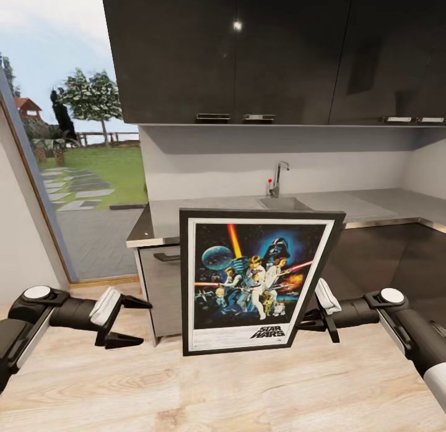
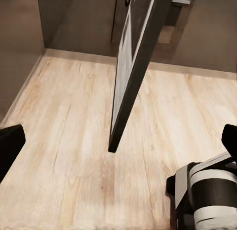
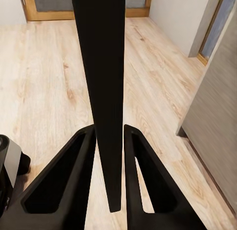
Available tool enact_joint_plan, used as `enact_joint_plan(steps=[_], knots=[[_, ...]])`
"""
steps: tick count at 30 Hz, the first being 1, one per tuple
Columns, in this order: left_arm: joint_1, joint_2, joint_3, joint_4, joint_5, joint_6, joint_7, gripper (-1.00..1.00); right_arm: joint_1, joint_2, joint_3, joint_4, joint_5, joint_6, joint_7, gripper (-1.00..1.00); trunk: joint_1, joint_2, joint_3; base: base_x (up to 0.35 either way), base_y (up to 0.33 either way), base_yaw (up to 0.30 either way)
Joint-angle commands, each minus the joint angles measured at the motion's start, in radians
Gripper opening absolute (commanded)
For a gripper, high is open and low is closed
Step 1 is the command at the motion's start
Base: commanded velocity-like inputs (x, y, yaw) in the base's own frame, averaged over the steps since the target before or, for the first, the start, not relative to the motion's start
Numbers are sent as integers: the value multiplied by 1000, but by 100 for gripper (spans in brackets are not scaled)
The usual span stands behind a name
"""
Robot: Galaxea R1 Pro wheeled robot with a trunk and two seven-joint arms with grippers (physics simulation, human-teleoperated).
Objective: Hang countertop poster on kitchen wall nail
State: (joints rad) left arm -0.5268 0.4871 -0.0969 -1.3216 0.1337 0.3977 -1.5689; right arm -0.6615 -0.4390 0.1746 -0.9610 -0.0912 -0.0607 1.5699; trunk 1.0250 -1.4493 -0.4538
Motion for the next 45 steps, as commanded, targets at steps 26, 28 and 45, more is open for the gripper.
enact_joint_plan(steps=[26, 28, 45], knots=[[-1, -29, 7, 517, 6, -275, -2, 100, -1, 7, -39, 9, -28, 103, -108, -100, 0, -1, -1, 0, 0, 0], [-1, -56, 8, 565, 5, -296, -2, 100, -1, 8, -45, 10, -28, 111, -133, -100, 0, -1, -1, 0, 0, 0], [-1, -216, 11, 933, 7, -464, 160, 100, 1, 27, -57, 109, -53, 152, -193, -100, 0, -1, -1, 0, 0, 0]])
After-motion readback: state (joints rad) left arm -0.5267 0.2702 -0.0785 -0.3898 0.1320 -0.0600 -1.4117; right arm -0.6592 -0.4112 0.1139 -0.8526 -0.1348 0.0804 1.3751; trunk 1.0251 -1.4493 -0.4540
